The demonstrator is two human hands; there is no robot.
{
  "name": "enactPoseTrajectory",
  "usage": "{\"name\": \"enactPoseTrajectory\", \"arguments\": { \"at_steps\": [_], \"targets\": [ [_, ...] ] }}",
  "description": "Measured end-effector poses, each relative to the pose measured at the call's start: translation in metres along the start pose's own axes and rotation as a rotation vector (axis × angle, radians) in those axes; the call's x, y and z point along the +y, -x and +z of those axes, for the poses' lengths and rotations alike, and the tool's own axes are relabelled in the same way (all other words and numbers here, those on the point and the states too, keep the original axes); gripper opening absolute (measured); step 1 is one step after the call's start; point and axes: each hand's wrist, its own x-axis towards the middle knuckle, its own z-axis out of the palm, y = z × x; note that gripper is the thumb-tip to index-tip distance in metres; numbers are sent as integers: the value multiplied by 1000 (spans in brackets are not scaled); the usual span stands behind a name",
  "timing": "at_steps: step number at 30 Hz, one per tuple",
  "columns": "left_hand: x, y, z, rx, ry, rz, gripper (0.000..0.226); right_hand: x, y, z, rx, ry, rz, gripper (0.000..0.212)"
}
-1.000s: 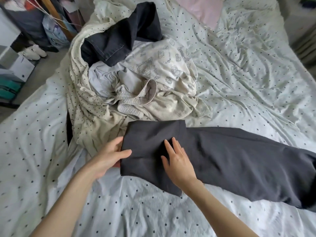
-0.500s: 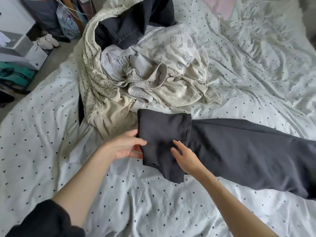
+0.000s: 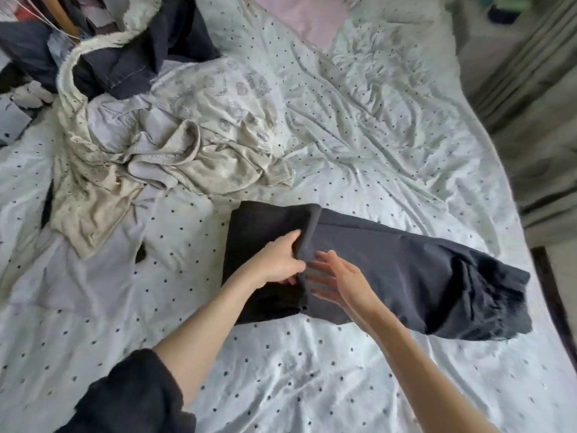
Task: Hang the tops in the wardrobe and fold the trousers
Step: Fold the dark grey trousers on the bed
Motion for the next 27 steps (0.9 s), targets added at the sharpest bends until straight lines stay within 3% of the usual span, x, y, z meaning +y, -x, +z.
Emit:
{"name": "enactPoseTrajectory", "arguments": {
  "at_steps": [4,6,9,12,14,17,20,23,27],
  "targets": [
    [-9,-19,46,58,-202,-50,72,17,-5,-28,72,223,-18,40],
    [-18,-15,47,197,-156,-30,53,27,-8,-31,100,418,-114,36],
    [-38,-6,29,508,-67,9,31,34,-11,-20,199,767,-387,35],
    [-66,-7,-2,680,-18,-91,33,36,-18,4,237,1038,-711,35],
    [-85,-8,-14,638,-44,-177,41,45,-29,15,197,1202,-834,33],
    [-102,-10,-17,506,0,-193,47,59,-41,17,73,1304,-757,50],
    [-110,-12,-22,452,292,-227,43,68,-47,6,44,1347,-733,58],
    [-112,-7,-33,345,693,-292,24,72,-49,1,41,1333,-687,66],
    [-94,6,-47,237,730,-255,35,64,-45,8,-15,1245,-609,72]
  ]
}}
